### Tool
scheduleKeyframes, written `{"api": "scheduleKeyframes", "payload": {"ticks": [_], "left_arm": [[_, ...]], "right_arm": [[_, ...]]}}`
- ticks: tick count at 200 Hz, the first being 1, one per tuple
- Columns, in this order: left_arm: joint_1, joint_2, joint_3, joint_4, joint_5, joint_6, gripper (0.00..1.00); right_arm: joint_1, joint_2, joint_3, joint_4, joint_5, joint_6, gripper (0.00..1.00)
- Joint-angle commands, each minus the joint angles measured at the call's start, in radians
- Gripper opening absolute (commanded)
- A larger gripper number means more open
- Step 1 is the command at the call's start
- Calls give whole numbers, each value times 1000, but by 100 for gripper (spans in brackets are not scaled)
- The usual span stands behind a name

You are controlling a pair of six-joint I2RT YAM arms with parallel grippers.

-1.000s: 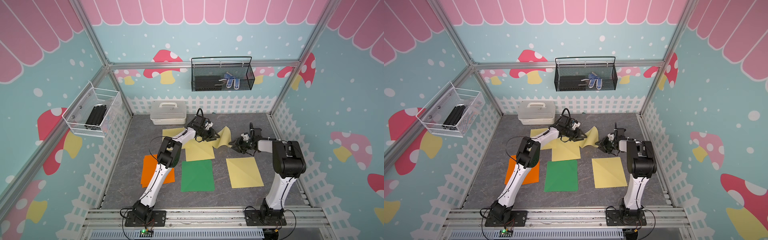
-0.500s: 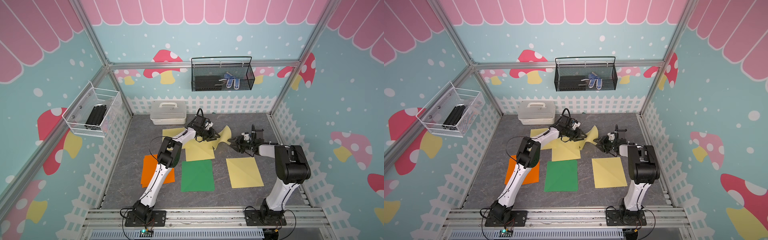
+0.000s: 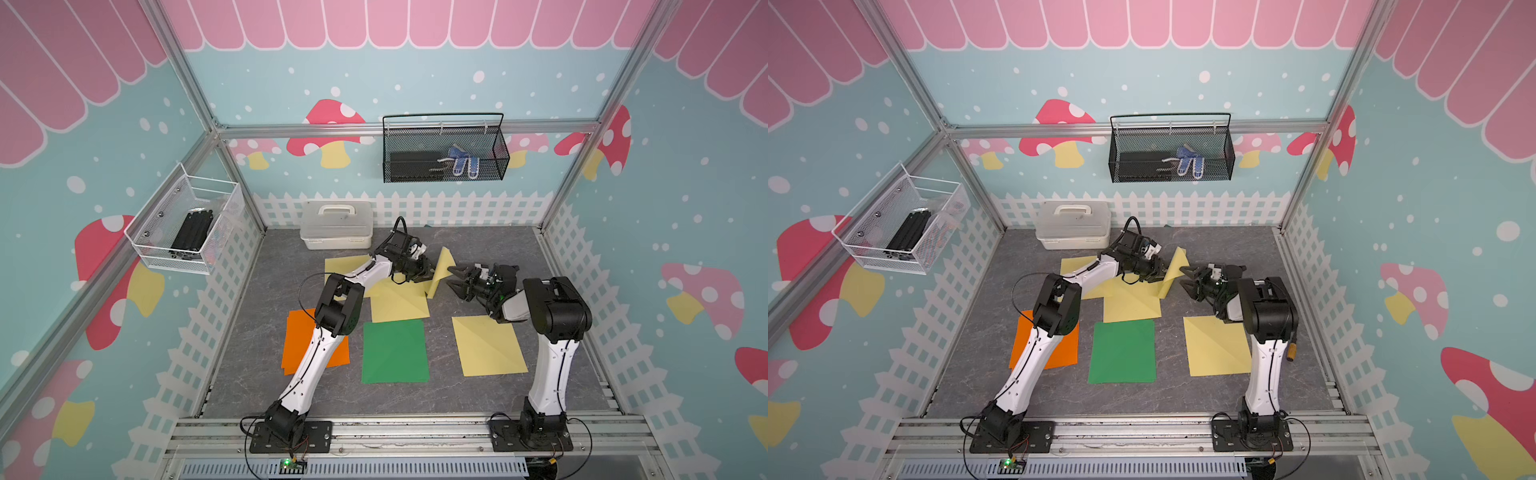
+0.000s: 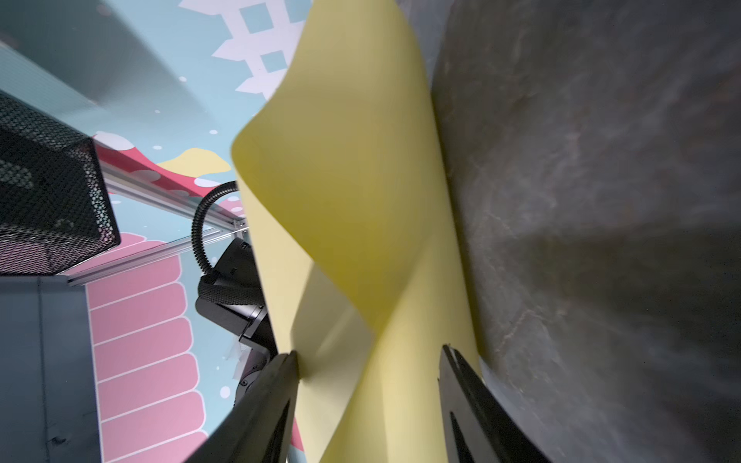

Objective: Sort the scattered colored papers by color
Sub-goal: Pick up the colored paper from the center of the board.

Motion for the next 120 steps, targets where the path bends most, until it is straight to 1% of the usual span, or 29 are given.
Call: {"api": "scheduleKeyframes", "payload": {"ticks": [1, 36, 52, 59, 68, 75, 82, 89, 95, 101, 105, 120], "left_arm": [[-5, 38, 2, -6, -19, -7, 41], [-5, 37, 0, -6, -18, -6, 41], [-5, 37, 1, -6, -18, -7, 41], [-5, 37, 0, -6, -19, -8, 41], [-5, 35, 1, -6, -20, -8, 41], [-5, 34, 0, -5, -20, -8, 40], [-5, 31, -4, -5, -21, -7, 40], [-5, 29, -7, -6, -21, -5, 41], [-5, 26, -8, -6, -20, -3, 40], [-5, 26, -8, -4, -20, -2, 40], [-5, 26, -8, -2, -18, -1, 40], [-5, 30, -3, 5, -16, -6, 41]], "right_arm": [[12, -4, -17, 195, 26, 132, 61], [13, -21, -10, 193, 31, 113, 62], [12, -54, -7, 137, 20, 71, 62], [11, -86, -5, 38, 10, 7, 62], [10, -143, -1, -162, 6, -142, 62], [11, -203, 16, -386, 18, -291, 61], [14, -277, 53, -650, 49, -477, 61], [17, -330, 105, -921, 107, -654, 59], [22, -361, 146, -1081, 164, -771, 57], [27, -382, 175, -1177, 199, -838, 56], [28, -391, 182, -1206, 209, -855, 56], [27, -390, 182, -1193, 189, -850, 53]]}}
